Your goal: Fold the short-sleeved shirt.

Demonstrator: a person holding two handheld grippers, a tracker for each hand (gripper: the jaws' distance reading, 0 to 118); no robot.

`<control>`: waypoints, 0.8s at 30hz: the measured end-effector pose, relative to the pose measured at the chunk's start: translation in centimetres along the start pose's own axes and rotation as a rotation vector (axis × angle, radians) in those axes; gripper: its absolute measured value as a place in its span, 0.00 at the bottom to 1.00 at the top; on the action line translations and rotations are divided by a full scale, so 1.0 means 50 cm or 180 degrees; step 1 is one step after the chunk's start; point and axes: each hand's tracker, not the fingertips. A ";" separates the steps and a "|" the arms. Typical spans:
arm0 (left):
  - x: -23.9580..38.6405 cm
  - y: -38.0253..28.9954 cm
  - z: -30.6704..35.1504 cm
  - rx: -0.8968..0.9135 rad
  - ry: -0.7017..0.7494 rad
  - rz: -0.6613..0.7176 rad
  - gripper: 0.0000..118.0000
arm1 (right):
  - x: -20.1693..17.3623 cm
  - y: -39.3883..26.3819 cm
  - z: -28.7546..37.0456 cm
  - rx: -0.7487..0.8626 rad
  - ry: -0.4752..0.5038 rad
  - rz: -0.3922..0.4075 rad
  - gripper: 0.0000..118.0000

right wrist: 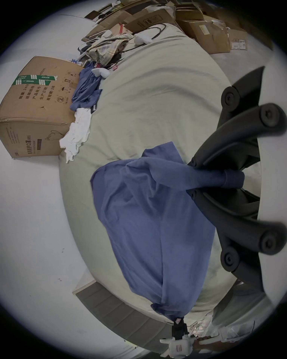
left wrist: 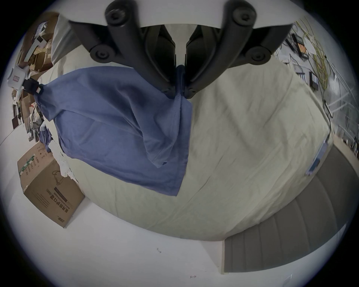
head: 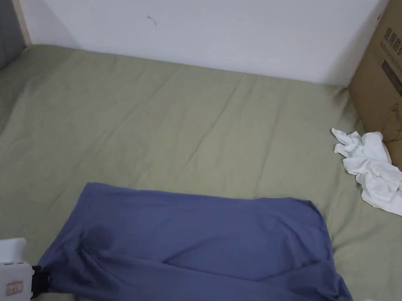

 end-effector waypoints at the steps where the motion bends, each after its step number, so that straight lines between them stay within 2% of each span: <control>1: -0.007 -0.016 -0.003 -0.0033 -0.0004 0.0025 0.09 | 0.003 -0.012 -0.005 -0.0058 -0.0003 -0.0027 0.12; 7: -0.025 -0.064 -0.068 -0.0271 0.0100 0.0078 0.09 | 0.000 -0.080 -0.085 -0.0484 -0.0161 -0.0095 0.12; 15: 0.001 -0.056 -0.062 -0.0300 0.0206 0.0002 0.10 | -0.008 -0.062 -0.072 -0.0494 -0.0190 -0.0177 0.14; 16: 0.001 -0.050 -0.056 -0.0323 0.0163 0.0035 0.16 | -0.010 -0.055 -0.061 -0.0460 -0.0199 -0.0174 0.22; 17: 0.000 -0.047 -0.049 -0.0319 0.0110 0.0074 0.27 | -0.011 -0.048 -0.052 -0.0406 -0.0198 -0.0171 0.34; 18: 0.002 -0.042 -0.039 -0.0287 0.0075 0.0131 0.47 | -0.013 -0.037 -0.037 -0.0325 -0.0147 -0.0187 0.55; 19: 0.006 -0.036 -0.028 -0.0258 0.0053 0.0199 0.73 | -0.015 -0.027 -0.024 -0.0247 -0.0113 -0.0196 0.80; 20: 0.010 -0.030 -0.010 -0.0123 -0.0051 0.0285 0.78 | -0.019 -0.012 -0.007 -0.0117 -0.0082 -0.0194 0.89; 22: 0.021 -0.010 0.032 0.0125 -0.0266 0.0368 0.79 | -0.030 0.021 0.035 0.0153 -0.0057 -0.0147 0.91; 24: 0.040 0.015 0.072 0.0335 -0.0339 0.0328 0.84 | -0.044 0.057 0.075 0.0384 -0.0035 -0.0095 0.91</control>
